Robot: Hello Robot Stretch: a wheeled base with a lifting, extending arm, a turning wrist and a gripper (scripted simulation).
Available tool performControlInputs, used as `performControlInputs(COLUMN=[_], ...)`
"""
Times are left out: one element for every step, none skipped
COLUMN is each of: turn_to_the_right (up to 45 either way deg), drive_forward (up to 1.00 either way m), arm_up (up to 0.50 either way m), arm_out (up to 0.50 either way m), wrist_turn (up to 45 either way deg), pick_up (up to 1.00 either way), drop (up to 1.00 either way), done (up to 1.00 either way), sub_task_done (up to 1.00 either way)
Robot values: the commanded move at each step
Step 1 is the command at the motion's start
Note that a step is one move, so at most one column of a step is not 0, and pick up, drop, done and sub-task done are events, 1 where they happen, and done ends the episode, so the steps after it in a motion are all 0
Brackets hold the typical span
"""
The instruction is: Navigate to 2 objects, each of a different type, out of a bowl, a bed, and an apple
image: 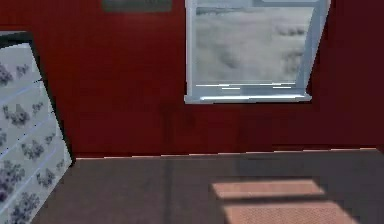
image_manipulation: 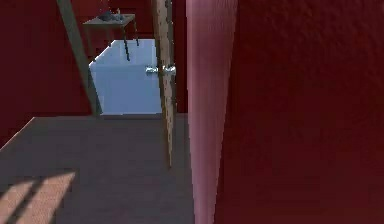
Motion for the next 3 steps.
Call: performControlInputs(turn_to_the_right=[36.0,0.0,33.0], drive_forward=[0.0,0.25,0.0], arm_up=[0.0,0.0,0.0], arm_out=[0.0,0.0,0.0], wrist_turn=[0.0,0.0,0.0], pick_up=[0.0,0.0,0.0], drop=[0.0,0.0,0.0], done=[0.0,0.0,0.0], sub_task_done=[0.0,0.0,0.0])
